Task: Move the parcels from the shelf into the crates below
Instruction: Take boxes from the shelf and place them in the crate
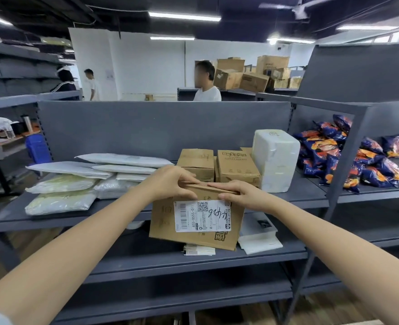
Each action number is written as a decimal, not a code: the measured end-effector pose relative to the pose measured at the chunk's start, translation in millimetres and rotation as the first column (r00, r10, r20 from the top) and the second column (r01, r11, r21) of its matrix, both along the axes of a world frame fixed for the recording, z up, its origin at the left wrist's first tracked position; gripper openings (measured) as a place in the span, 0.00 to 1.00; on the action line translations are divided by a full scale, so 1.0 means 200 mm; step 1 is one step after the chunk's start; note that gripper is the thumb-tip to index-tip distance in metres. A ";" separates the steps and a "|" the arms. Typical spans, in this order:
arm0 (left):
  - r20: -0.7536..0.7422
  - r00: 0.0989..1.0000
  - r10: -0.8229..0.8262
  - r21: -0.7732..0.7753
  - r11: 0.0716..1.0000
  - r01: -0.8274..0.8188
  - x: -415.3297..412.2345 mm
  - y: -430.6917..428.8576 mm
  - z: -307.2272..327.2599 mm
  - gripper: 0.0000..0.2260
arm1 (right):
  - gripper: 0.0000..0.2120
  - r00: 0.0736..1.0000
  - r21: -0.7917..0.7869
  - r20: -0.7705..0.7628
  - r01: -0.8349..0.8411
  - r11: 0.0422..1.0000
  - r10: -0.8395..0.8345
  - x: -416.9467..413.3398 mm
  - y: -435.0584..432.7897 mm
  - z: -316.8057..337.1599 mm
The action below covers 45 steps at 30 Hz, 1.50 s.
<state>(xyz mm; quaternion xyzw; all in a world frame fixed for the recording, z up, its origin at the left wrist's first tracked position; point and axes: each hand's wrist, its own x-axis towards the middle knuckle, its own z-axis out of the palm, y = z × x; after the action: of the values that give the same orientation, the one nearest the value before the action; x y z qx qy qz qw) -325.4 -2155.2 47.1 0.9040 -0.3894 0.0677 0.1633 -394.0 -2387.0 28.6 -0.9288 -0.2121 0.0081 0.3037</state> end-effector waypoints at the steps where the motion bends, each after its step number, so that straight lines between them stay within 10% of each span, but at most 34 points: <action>1: 0.148 0.989 0.024 -0.017 1.000 -0.022 0.00 0.00 -0.01 0.21 | 0.22 1.000 0.041 0.008 0.023 0.999 -0.024 0.00 0.00 -0.01; 5: 0.503 0.829 0.247 -0.302 0.948 -0.099 -0.04 0.02 -0.13 0.31 | 0.19 0.990 0.332 -0.016 0.138 0.933 -0.140 0.00 -0.02 -0.06; 10: -0.025 0.907 0.420 -0.579 0.734 -0.356 -0.21 -0.05 -0.26 0.44 | 0.18 0.974 0.561 -0.039 0.206 0.801 -0.223 0.00 0.01 -0.12; 15: -0.323 0.915 0.241 -0.777 0.484 -0.402 -0.32 -0.10 -0.33 0.46 | 0.17 0.968 0.750 -0.111 0.229 0.620 -0.223 -0.03 0.06 -0.15; 20: -0.398 0.915 0.066 -0.813 0.437 -0.386 -0.36 -0.13 -0.37 0.35 | 0.21 0.968 0.820 -0.159 0.240 0.519 -0.196 -0.07 0.14 -0.18; 32: -0.359 0.933 -0.036 -0.823 0.484 -0.297 -0.35 -0.06 -0.41 0.26 | 0.26 0.972 0.618 -0.096 0.227 0.753 -0.214 -0.19 0.12 -0.18; 45: -0.572 0.818 0.060 -0.578 0.678 -0.454 -0.62 -0.12 -0.84 0.32 | 0.26 0.932 0.566 -0.234 0.363 0.740 -0.278 -0.46 -0.02 -0.71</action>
<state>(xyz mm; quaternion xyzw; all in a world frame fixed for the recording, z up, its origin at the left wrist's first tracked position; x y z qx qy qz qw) -448.9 -2179.4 -121.1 0.8068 -0.1408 -0.0098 0.5737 -485.1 -2390.1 -112.8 -0.8040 -0.0195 -0.0494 0.5923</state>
